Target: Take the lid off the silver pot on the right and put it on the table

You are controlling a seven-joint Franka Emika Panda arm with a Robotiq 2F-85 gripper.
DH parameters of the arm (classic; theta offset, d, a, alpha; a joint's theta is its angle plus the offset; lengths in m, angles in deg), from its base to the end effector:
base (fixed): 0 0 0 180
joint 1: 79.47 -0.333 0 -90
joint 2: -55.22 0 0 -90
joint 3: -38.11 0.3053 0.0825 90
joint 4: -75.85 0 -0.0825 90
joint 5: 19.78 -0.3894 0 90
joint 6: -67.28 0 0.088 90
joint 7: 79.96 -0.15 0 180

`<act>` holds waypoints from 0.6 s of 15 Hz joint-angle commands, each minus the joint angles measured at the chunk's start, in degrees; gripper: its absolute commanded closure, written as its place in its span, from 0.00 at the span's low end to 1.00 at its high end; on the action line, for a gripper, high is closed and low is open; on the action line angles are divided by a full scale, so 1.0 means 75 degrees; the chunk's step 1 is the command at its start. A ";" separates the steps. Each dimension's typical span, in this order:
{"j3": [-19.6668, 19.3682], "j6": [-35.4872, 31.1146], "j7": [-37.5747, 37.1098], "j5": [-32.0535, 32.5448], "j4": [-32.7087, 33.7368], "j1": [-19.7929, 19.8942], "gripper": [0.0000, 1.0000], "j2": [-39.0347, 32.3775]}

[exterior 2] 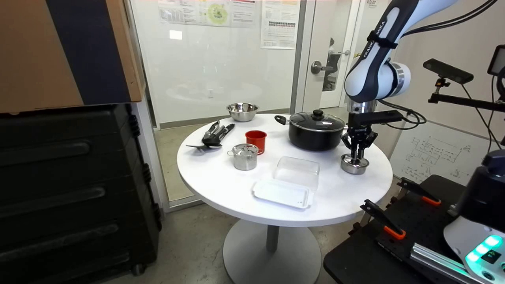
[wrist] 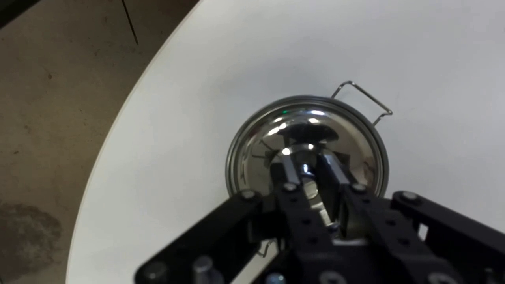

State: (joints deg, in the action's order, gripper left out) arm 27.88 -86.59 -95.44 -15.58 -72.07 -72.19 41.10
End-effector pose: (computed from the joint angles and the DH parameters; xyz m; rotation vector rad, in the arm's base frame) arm 0.3982 -0.1327 0.1047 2.9678 -0.7664 -0.2169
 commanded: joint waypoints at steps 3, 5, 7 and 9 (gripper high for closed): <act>-0.0046 -0.0079 0.0377 -0.0146 -0.0257 0.0002 0.95 0.0396; -0.0030 0.0078 0.0556 -0.0168 -0.0367 0.0035 0.95 0.0740; 0.0007 0.0220 0.0799 -0.0220 -0.0489 0.0077 0.95 0.1170; 0.0022 0.0320 0.0870 -0.0159 -0.0549 0.0043 0.95 0.1514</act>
State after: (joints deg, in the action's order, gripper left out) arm 27.88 -86.12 -91.78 -15.77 -73.55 -72.05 46.11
